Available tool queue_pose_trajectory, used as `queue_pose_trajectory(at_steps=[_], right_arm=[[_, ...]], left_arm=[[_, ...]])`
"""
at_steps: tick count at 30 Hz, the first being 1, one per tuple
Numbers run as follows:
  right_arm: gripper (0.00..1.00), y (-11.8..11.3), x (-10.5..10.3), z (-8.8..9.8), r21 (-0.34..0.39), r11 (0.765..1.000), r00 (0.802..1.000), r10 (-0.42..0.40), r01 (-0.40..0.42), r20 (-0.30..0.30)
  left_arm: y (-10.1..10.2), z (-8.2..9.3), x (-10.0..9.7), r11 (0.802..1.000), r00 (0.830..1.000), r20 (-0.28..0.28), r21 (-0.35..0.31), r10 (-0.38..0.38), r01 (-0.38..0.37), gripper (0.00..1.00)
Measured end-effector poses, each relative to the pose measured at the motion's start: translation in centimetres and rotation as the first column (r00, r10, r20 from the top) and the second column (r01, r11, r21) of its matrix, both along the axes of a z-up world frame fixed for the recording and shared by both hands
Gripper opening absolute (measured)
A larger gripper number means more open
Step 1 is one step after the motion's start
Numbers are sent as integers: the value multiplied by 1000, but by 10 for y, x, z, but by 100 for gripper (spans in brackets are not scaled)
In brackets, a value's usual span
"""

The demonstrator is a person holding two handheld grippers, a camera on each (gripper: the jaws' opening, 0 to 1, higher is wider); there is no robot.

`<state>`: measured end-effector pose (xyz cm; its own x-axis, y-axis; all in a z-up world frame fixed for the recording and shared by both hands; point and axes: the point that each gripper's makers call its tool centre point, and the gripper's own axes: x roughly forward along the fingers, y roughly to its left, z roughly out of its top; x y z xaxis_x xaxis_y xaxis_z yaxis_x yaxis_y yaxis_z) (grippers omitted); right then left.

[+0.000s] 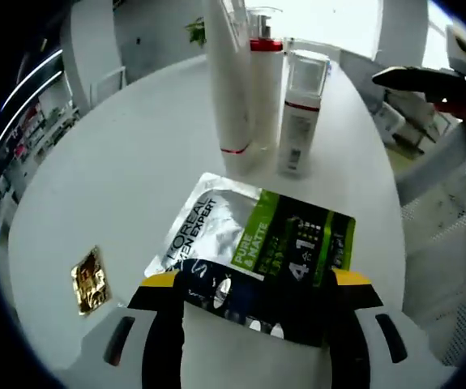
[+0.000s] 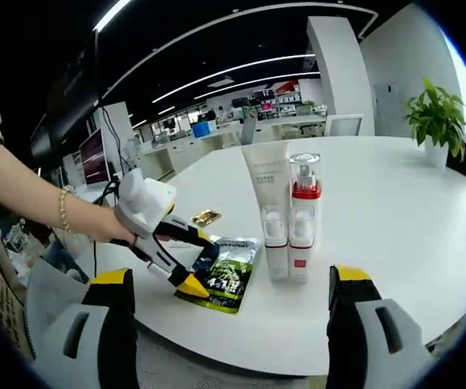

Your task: Arrange the skincare products in the storage area until every visible bottle or jar stands upright without overlapping.

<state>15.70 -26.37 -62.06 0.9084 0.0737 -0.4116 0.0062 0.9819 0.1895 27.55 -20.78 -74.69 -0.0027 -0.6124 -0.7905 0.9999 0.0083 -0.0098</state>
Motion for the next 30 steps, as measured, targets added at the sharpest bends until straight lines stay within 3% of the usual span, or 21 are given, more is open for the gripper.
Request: queue_pose_trajectory(at_steps=[17, 30], right_arm=[[100, 3, 0, -4, -15, 1000, 1000, 19, -19, -24], [100, 8, 0, -6, -15, 999, 998, 44, -45, -35]], left_arm=[[-1, 6, -4, 1000, 1000, -1, 10, -2, 2, 69], [4, 23, -3, 998, 998, -5, -10, 68, -68, 74]])
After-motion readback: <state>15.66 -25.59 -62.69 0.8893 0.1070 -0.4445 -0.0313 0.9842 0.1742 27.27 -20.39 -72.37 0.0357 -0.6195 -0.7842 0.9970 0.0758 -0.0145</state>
